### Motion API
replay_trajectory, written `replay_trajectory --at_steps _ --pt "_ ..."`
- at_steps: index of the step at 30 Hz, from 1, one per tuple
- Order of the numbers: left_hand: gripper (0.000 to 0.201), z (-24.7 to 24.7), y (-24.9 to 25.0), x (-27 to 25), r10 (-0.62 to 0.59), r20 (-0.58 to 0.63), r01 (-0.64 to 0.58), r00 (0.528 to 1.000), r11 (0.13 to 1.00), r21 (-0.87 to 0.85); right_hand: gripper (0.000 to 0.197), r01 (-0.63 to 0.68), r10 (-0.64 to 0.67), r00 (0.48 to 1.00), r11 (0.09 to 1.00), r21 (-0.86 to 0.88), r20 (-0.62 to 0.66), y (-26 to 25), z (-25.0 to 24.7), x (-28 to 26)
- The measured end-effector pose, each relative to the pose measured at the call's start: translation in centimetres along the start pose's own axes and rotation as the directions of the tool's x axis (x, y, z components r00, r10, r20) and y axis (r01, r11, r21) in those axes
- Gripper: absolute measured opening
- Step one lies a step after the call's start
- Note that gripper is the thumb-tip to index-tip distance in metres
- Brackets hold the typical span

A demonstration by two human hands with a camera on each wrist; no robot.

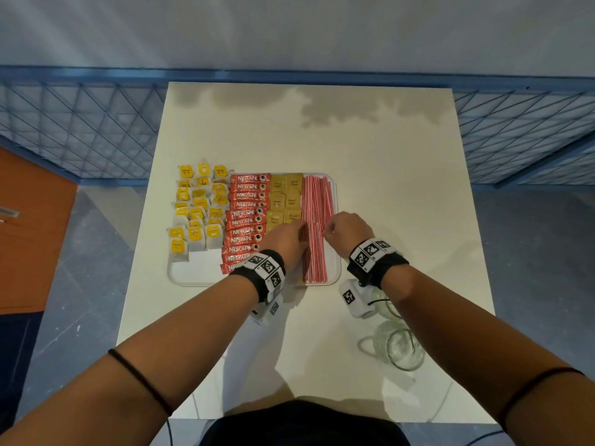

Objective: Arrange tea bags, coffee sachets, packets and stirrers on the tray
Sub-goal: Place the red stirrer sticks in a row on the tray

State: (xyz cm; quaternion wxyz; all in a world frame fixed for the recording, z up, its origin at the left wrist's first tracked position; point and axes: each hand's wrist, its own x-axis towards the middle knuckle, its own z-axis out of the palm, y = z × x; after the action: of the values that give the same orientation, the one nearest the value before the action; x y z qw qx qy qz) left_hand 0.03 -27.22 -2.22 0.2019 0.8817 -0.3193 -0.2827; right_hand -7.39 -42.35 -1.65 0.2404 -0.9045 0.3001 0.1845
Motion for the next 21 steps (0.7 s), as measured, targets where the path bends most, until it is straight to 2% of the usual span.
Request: replay_trajectory --at_steps 4,8,11,15,21 --pt "0.044 -0.01 -0.14 0.17 0.026 -0.006 -0.026 1.000 1.000 0.011 0.023 0.023 -0.023 0.999 1.000 0.012 -0.025 0.16 -0.32 0.24" --pt "0.047 -0.23 -0.23 0.74 0.030 0.021 -0.031 0.999 0.999 0.026 0.022 0.028 -0.023 0.998 0.994 0.104 -0.056 0.69 -0.79 0.63" --pt "0.038 -0.14 -0.11 0.91 0.053 0.046 -0.055 0.998 0.998 0.026 0.024 0.056 -0.052 0.998 0.992 0.114 -0.041 0.68 -0.64 0.77" --pt "0.031 -0.09 -0.26 0.89 0.079 0.055 -0.081 0.995 0.997 0.021 0.023 0.066 -0.054 0.995 0.986 0.154 -0.082 0.58 -0.47 0.93" --pt "0.044 -0.33 -0.52 0.80 0.107 0.094 -0.111 0.990 0.993 0.040 0.026 0.066 -0.062 0.998 0.985 0.160 -0.031 0.47 -0.55 1.03"
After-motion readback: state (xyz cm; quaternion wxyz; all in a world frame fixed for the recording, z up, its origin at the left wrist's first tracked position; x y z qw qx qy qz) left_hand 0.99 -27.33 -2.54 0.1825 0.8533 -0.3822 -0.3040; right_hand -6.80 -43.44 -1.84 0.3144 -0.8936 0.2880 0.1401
